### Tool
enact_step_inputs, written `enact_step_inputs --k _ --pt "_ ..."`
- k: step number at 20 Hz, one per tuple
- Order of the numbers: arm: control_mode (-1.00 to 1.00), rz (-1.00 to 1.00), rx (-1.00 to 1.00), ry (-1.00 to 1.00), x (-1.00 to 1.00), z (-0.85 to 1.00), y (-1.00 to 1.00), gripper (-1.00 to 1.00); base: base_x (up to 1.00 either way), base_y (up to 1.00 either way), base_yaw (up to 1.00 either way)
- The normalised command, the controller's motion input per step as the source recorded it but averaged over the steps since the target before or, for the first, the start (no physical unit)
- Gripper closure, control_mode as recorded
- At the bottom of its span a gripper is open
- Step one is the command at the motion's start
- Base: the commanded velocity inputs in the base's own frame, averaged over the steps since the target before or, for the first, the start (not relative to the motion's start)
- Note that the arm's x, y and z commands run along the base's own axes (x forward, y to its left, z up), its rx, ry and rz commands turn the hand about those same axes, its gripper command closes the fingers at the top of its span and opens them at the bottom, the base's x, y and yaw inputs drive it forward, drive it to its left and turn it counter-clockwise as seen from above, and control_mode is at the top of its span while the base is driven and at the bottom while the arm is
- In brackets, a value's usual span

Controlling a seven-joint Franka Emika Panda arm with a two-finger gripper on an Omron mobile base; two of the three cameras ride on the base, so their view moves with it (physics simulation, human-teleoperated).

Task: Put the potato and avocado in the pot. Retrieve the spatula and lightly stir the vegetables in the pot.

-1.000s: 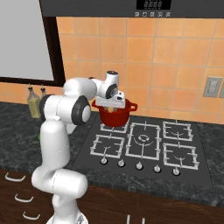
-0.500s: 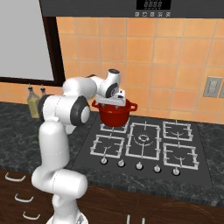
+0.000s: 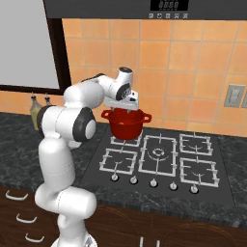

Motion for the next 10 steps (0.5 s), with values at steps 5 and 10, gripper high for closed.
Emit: enact_step_inputs --k 5,10 --pt "-1.00 0.05 0.05 -0.08 -0.52 0.30 0.24 -1.00 0.00 0.00 0.00" --pt "-1.00 0.05 0.00 -0.14 -1.00 0.22 0.75 -1.00 0.00 0.00 0.00"
